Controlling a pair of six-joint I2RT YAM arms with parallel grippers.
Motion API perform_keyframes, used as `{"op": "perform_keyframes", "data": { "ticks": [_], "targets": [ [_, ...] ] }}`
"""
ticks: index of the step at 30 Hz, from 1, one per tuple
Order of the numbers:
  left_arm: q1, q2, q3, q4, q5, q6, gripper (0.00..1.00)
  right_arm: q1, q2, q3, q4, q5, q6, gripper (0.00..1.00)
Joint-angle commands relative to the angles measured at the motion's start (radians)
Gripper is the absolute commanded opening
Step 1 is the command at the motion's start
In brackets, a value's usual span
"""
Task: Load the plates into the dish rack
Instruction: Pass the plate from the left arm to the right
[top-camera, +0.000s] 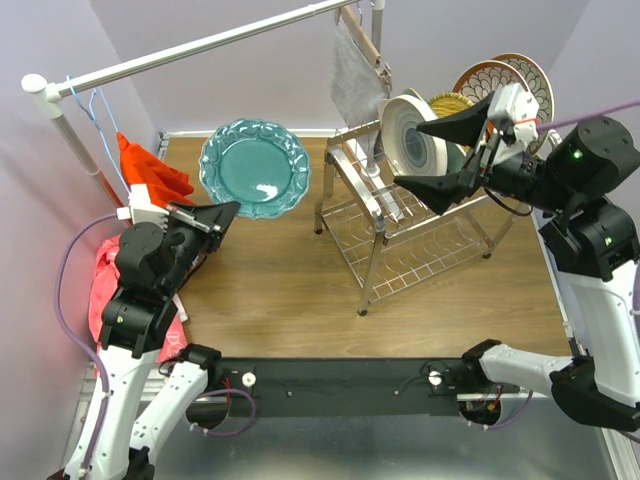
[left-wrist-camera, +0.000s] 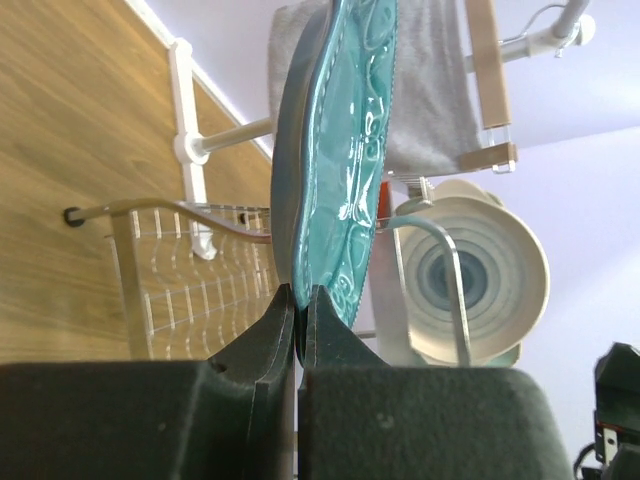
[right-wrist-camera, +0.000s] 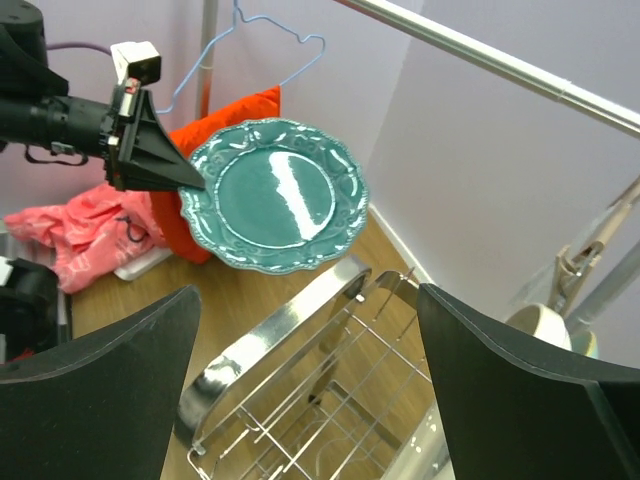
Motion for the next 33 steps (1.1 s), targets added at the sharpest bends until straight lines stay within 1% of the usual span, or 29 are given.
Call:
{"op": "perform_keyframes", "data": {
  "ticks": [1,7,13,18,24,27,33],
  "targets": [
    [0.004,0.015,0.112,0.29,0.056,-0.035,0.0,-0.005,0.068,0.087,-0.008,-0.046,0.122,0.96],
    [0.004,0.048,0.163,0.354,0.07,-0.029,0.0,-0.006,0.176,0.187,-0.017,-0.083,0.204,0.95],
    [0.004,0.086,0.189,0.433,0.123,-0.023,0.0,-0.006,0.258,0.252,-0.023,-0.112,0.313,0.95],
    [0.004,0.124,0.203,0.529,0.188,-0.021,0.0,-0.005,0.326,0.343,-0.03,-0.123,0.443,0.95],
    [0.004,0.177,0.234,0.618,0.257,-0.026,0.0,-0.005,0.389,0.388,-0.03,-0.123,0.589,0.95],
    [0.004,0.195,0.243,0.657,0.284,-0.024,0.0,-0.005,0.406,0.4,-0.031,-0.091,0.647,0.95],
    [0.004,0.235,0.264,0.701,0.344,-0.024,0.0,-0.003,0.416,0.405,-0.034,-0.008,0.707,0.95]
  ]
}}
